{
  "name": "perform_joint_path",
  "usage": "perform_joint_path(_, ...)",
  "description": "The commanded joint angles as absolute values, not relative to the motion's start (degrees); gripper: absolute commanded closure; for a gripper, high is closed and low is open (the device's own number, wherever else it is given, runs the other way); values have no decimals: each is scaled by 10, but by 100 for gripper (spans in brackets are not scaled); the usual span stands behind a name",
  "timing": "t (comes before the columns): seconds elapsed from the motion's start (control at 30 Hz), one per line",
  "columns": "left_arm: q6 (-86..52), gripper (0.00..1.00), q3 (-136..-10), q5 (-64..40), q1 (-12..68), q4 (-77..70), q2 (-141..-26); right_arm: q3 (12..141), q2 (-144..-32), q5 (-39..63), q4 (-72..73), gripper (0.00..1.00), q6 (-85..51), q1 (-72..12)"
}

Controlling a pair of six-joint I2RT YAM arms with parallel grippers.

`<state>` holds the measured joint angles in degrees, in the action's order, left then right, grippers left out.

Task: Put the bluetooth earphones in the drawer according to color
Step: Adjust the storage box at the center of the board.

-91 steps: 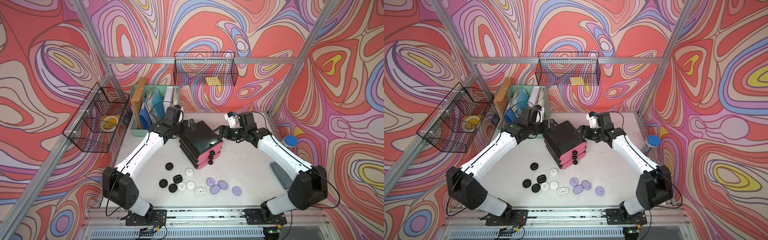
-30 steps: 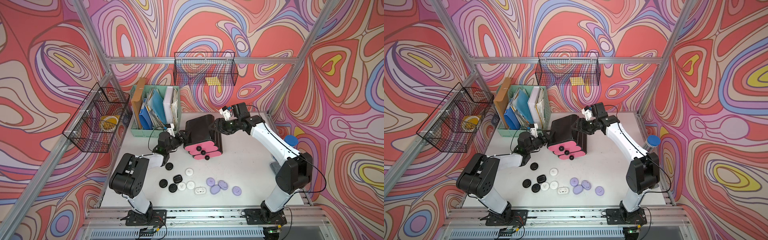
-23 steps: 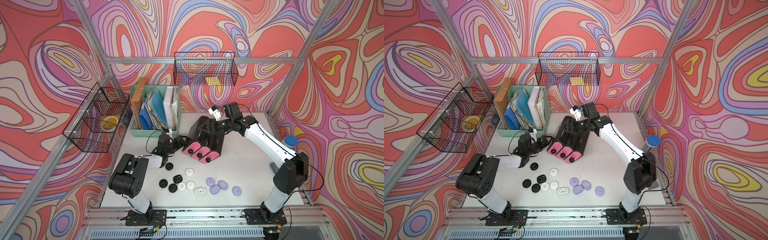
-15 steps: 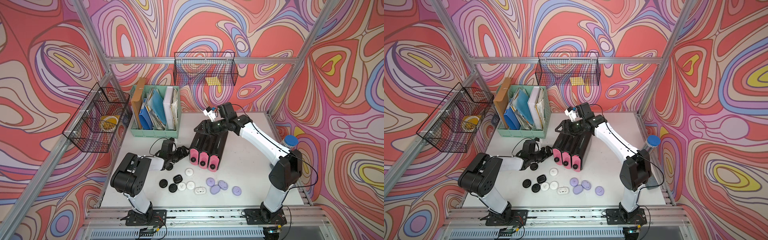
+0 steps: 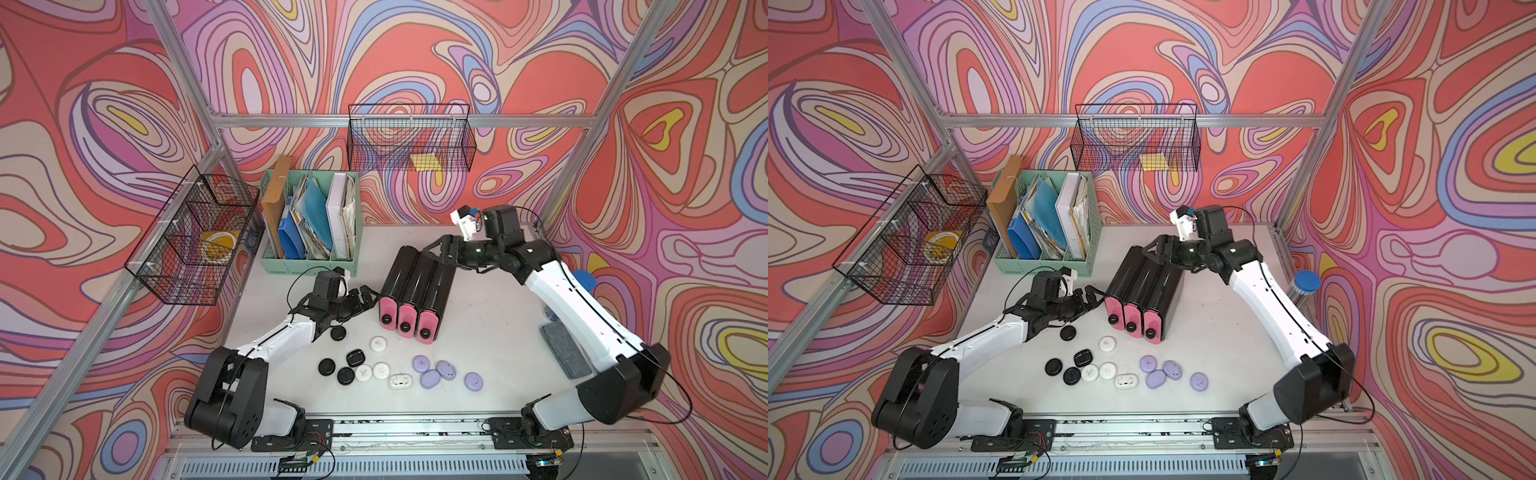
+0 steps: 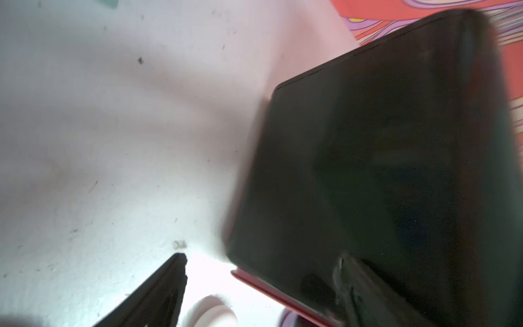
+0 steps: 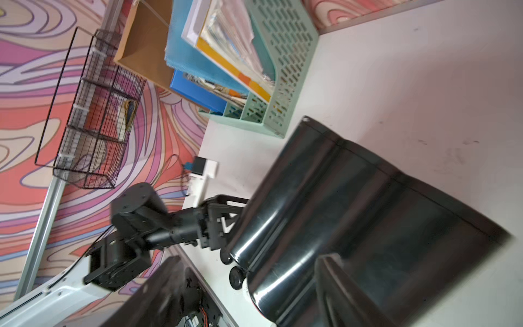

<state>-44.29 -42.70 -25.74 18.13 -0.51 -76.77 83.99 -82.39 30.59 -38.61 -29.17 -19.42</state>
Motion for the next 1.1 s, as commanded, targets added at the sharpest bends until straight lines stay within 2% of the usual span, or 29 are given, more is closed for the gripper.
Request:
perform_joint_path(0.0,-404,1,-482,-234,197,95,-723,758,-795,307,-355,20,-299,-172)
perform_joint_path(0.13,-369,1,-564,-214,243,161,-731,678,-781,341,-301,19,-312,-153)
perform_joint_path(0.33,-342,1,-636,-209,271,187,-812,615,-793,376,-227,19,-320,-149)
perform_joint_path(0.47,-340,1,-664,-236,279,179,-888,603,-819,380,-215,25,-323,-148)
perform_joint_path(0.53,-353,3,-657,-250,283,156,-913,613,-829,364,-230,29,-318,-148)
perform_joint_path(0.73,-426,17,-609,-315,283,27,-968,685,-843,380,-257,39,-303,-149)
perform_joint_path(0.87,-509,22,-573,-359,289,-98,-983,735,-856,408,-270,39,-304,-149)
perform_joint_path(1.07,-606,23,-540,-360,311,-243,-985,784,-873,417,-288,40,-302,-151)
